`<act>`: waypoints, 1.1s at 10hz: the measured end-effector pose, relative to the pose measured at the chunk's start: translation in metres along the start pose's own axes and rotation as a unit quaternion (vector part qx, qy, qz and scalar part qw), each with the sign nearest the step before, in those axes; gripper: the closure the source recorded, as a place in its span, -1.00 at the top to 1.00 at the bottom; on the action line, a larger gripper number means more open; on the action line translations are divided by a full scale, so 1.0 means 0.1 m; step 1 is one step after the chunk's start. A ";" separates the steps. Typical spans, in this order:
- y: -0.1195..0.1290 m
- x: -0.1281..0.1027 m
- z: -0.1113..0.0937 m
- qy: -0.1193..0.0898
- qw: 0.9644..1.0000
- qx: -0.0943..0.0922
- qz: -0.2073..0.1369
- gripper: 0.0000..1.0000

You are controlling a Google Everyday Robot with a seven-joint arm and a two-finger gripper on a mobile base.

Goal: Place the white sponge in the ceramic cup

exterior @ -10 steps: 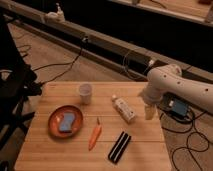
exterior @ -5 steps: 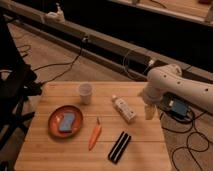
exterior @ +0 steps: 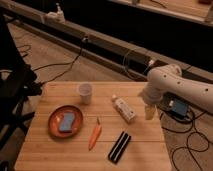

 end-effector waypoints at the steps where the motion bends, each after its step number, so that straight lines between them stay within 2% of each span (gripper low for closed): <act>1: 0.00 0.00 0.00 0.000 1.000 0.000 0.000 0.60; 5: -0.02 0.01 -0.01 0.001 1.000 0.001 -0.002 0.60; 7: -0.19 -0.04 -0.12 0.000 0.999 0.009 -0.036 0.60; 8: -0.32 -0.20 -0.15 -0.004 0.998 0.014 -0.067 0.60; 9: -0.44 -0.48 -0.17 -0.010 0.993 0.018 -0.113 0.60; 10: -0.48 -0.64 -0.17 -0.015 0.990 0.020 -0.137 0.60; 11: -0.53 -0.98 -0.16 -0.024 0.982 0.022 -0.186 0.60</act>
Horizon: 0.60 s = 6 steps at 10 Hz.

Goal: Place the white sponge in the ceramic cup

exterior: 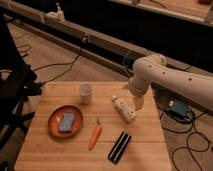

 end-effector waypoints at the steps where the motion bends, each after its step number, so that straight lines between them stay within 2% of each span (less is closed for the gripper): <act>1: -0.15 -0.39 0.03 -0.008 0.998 0.005 -0.059 0.60; 3: -0.22 -0.91 0.02 -0.024 0.990 0.011 -0.136 0.60; 4: -0.21 -1.02 0.02 -0.027 0.988 0.012 -0.154 0.60; 6: -0.21 -1.01 0.01 -0.026 0.988 0.012 -0.153 0.60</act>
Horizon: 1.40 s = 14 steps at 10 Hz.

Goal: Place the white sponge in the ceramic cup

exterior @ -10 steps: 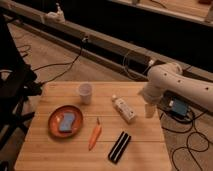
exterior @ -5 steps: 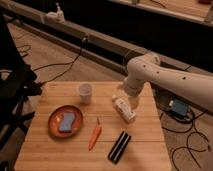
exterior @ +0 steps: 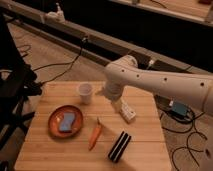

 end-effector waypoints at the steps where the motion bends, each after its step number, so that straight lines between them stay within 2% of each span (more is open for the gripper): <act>1: 0.00 0.00 0.00 0.000 1.000 0.000 0.000 0.60; 3: -0.07 -0.01 0.05 -0.004 1.000 -0.002 -0.012 0.60; 5: -0.34 -0.21 0.24 -0.024 0.998 0.004 -0.054 0.60; 7: -0.55 -0.36 0.40 -0.047 0.996 0.009 -0.080 0.60; 11: -0.90 -0.75 0.76 -0.097 0.984 0.005 -0.147 0.60; 12: -0.98 -0.88 0.85 -0.109 0.979 0.002 -0.170 0.60; 13: -1.04 -0.96 0.88 -0.115 0.976 0.002 -0.183 0.60; 14: -1.13 -1.09 0.92 -0.122 0.971 0.002 -0.204 0.60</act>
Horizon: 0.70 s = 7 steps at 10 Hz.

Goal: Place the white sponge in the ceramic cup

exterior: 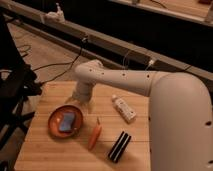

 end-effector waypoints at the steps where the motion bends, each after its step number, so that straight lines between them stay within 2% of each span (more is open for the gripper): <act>1: -0.12 -0.06 0.05 -0.006 1.000 0.001 -0.018 0.60; 3: -0.39 -0.19 0.13 -0.016 0.999 0.005 -0.043 0.60; 7: -0.41 -0.20 0.13 -0.017 0.999 0.005 -0.044 0.60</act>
